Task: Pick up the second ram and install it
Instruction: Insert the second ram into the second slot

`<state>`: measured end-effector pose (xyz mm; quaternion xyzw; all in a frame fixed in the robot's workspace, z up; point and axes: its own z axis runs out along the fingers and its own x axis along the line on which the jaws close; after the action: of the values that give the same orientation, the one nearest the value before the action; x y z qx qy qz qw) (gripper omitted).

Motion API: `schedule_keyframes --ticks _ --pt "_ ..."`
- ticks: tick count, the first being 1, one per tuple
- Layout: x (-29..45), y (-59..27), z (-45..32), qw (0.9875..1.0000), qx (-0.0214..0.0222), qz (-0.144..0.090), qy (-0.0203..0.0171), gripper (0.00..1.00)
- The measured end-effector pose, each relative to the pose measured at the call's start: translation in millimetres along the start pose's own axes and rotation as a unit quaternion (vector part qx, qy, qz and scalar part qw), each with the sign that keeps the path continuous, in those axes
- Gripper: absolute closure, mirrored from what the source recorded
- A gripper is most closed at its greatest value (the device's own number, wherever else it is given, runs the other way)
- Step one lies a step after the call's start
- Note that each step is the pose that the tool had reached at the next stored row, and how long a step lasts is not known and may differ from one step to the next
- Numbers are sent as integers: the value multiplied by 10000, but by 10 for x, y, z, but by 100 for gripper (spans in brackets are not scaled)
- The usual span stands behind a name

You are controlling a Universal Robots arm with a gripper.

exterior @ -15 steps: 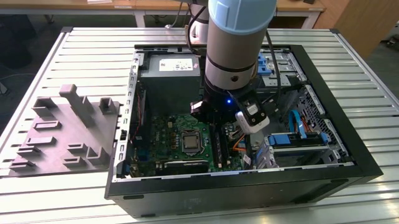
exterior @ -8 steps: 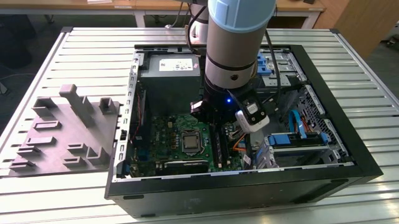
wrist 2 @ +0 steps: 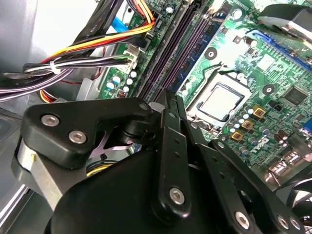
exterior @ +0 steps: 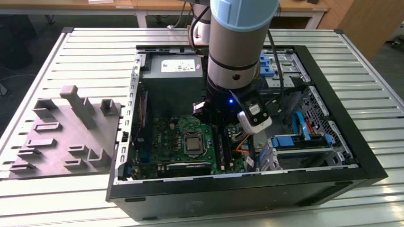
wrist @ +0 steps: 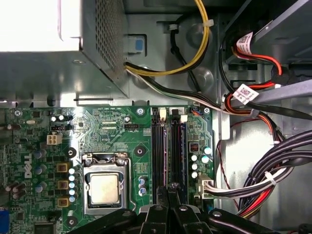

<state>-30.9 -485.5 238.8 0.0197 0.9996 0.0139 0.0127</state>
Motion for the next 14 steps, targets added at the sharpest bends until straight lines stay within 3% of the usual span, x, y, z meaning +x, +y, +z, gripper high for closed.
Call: schedule_keyframes --ticks 14 --pt "-20 12 35 10000 -3 2 0 89"
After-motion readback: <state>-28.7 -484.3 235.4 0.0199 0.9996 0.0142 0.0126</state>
